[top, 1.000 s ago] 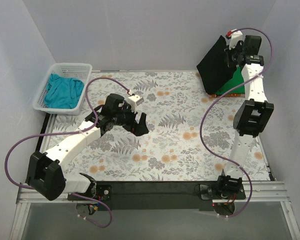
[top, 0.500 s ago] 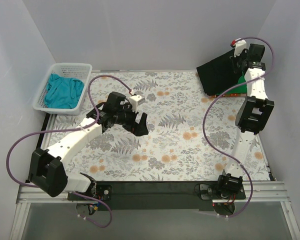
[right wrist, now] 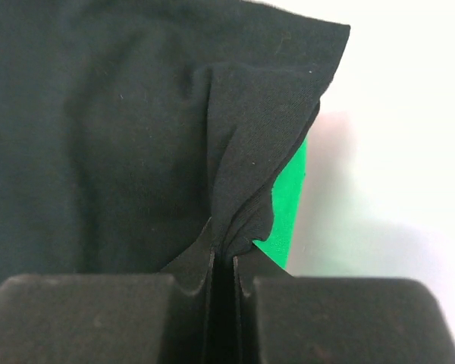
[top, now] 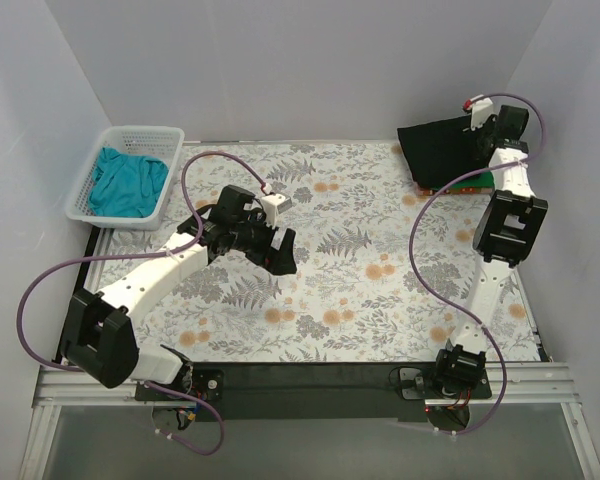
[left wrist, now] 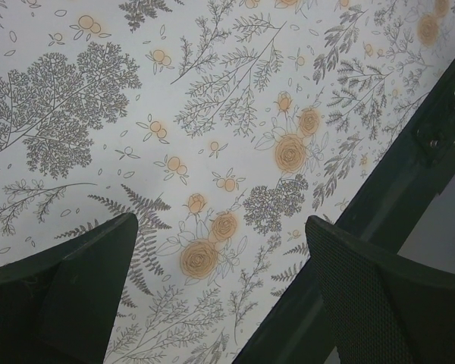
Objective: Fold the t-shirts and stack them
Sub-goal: Neatly place the folded tshirt to the corner
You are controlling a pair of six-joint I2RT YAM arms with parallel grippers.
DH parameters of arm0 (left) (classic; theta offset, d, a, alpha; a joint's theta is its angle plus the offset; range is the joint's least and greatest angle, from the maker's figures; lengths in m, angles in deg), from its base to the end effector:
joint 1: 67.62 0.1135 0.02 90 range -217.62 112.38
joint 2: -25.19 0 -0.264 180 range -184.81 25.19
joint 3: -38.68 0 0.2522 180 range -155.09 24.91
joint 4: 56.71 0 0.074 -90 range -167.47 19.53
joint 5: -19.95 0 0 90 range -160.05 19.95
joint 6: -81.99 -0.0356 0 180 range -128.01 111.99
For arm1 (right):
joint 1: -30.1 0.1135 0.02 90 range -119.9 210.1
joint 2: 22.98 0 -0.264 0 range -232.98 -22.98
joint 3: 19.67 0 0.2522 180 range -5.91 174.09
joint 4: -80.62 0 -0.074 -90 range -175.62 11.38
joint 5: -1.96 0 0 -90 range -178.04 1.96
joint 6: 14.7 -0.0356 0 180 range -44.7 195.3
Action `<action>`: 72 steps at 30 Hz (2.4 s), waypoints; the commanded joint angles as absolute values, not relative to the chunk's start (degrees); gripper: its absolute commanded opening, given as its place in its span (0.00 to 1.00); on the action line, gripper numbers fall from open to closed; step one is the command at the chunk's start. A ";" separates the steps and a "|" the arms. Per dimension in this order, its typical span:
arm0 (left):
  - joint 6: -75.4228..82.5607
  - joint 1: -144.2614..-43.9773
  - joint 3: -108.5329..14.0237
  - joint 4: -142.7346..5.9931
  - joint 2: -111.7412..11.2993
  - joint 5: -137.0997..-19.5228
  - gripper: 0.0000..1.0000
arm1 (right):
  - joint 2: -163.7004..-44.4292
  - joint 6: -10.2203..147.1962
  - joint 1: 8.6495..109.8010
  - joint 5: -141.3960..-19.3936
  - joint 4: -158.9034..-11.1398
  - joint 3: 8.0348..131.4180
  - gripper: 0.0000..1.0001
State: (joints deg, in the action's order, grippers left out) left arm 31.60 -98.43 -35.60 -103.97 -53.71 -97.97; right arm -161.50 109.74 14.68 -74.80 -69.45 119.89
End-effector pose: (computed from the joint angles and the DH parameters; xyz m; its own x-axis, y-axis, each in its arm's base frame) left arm 0.2368 -0.1606 0.2693 -0.9674 -0.0790 -0.2407 0.1091 0.7275 -0.6774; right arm 0.5469 -0.1424 0.2404 -0.4212 -0.4549 -0.7847 -0.2094 0.8905 -0.4039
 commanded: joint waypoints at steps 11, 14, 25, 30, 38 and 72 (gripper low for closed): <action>32.94 -97.15 -37.57 -104.75 -51.37 -101.95 0.93 | -158.35 107.74 13.66 -82.77 -76.04 118.38 0.89; 33.82 -96.63 -37.49 -104.05 -50.58 -103.09 0.93 | -153.25 104.41 13.66 -79.44 -76.12 115.83 0.93; 38.74 -93.99 -34.94 -98.69 -46.01 -108.11 0.94 | -143.93 85.95 13.58 -73.28 -75.78 114.06 0.98; 40.50 -92.06 -38.70 -101.05 -47.23 -109.50 0.94 | -138.22 80.85 13.84 -64.57 -75.34 108.88 0.98; 43.41 -88.45 -38.10 -101.32 -47.68 -114.17 0.95 | -141.98 77.60 13.93 -66.33 -81.30 107.03 0.90; 41.30 -81.86 -40.83 -106.25 -54.09 -118.30 0.98 | -150.79 79.60 9.80 -75.21 -98.45 101.34 0.52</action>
